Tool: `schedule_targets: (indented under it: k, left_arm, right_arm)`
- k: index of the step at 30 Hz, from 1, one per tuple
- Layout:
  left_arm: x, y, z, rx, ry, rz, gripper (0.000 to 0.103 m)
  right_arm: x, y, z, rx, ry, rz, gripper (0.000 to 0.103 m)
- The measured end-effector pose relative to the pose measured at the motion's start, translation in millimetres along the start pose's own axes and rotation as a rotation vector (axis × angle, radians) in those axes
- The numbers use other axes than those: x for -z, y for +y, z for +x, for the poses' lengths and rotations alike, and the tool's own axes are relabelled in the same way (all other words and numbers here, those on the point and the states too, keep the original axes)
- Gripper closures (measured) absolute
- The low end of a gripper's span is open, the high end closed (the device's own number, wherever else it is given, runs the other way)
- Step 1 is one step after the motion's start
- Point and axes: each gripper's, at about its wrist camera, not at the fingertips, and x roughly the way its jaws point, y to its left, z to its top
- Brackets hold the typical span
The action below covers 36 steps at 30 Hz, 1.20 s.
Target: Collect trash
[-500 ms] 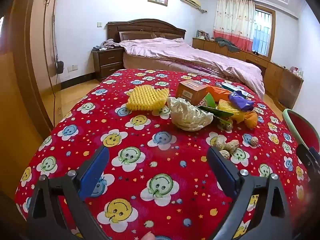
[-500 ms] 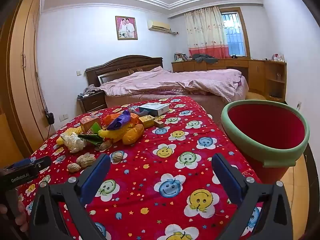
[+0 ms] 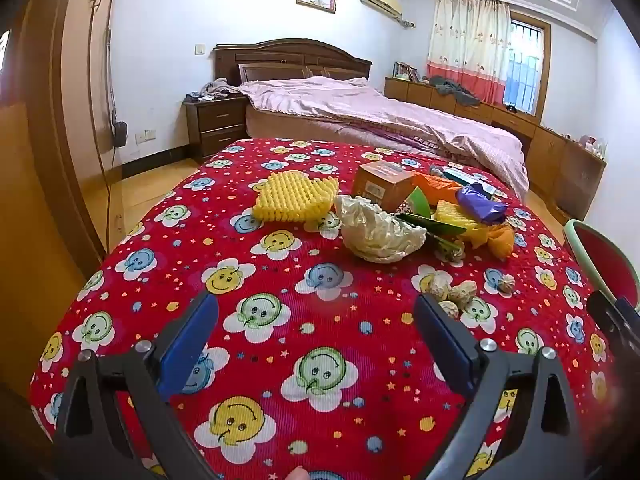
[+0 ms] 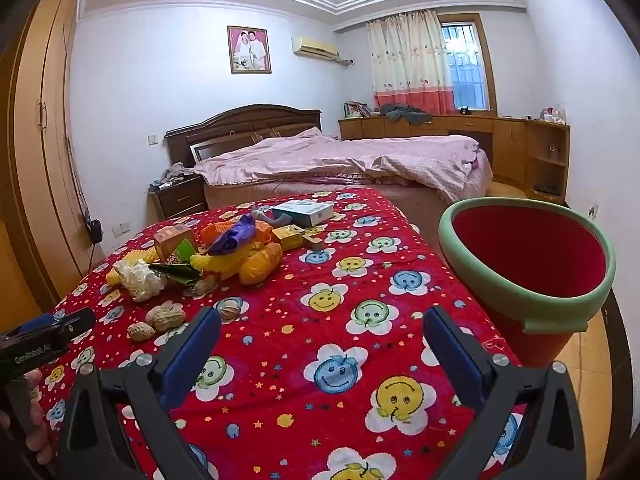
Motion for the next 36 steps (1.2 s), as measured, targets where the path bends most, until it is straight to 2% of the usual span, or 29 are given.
schedule_targets:
  k: [36]
  left_arm:
    - [0.0,3.0,-0.1,0.006,0.002,-0.007,0.005]
  right_arm:
    - [-2.9,2.9,1.4,0.006,0.011,-0.01,0.0]
